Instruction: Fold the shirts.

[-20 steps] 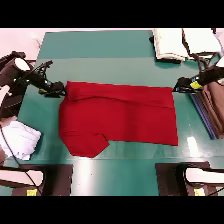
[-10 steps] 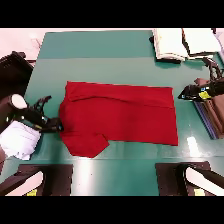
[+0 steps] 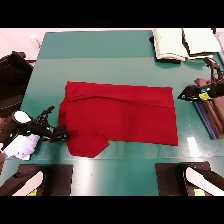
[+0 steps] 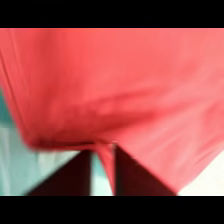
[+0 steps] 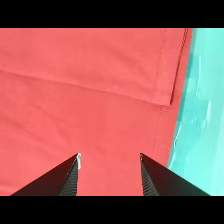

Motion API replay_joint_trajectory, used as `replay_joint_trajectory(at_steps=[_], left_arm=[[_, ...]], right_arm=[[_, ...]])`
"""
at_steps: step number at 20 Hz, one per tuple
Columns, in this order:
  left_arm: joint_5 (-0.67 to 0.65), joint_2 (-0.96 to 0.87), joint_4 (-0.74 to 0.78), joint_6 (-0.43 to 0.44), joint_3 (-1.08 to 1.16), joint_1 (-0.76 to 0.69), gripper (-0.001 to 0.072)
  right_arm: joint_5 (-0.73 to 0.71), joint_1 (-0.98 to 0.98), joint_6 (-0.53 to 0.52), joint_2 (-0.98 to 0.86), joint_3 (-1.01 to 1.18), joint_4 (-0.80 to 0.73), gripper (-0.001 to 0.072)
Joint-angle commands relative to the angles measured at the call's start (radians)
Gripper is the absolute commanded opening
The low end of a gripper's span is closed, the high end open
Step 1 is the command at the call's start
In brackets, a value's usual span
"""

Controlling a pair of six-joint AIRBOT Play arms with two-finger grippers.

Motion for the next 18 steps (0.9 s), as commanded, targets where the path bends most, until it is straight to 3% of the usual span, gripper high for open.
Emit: replay_joint_trajectory(at_steps=[1,3,12,18], left_arm=[[-0.010,0.004,-0.060,0.045,0.023,0.000,0.0026],[-0.036,0.004,-0.060,0.061,0.052,0.000,0.0026],[-0.020,0.004,-0.060,0.092,0.071,0.000,0.0025],[-0.014,0.004,-0.060,0.092,0.071,0.000,0.0026]], right_arm=[[0.043,-0.003,-0.024,0.002,-0.026,-0.024,0.0427],[0.084,-0.020,-0.024,0.002,-0.105,-0.083,0.0427],[0.135,-0.358,-0.060,0.001,-0.514,-0.059,0.0457],[0.026,-0.232,-0.067,0.001,-0.609,0.065,0.0446]])
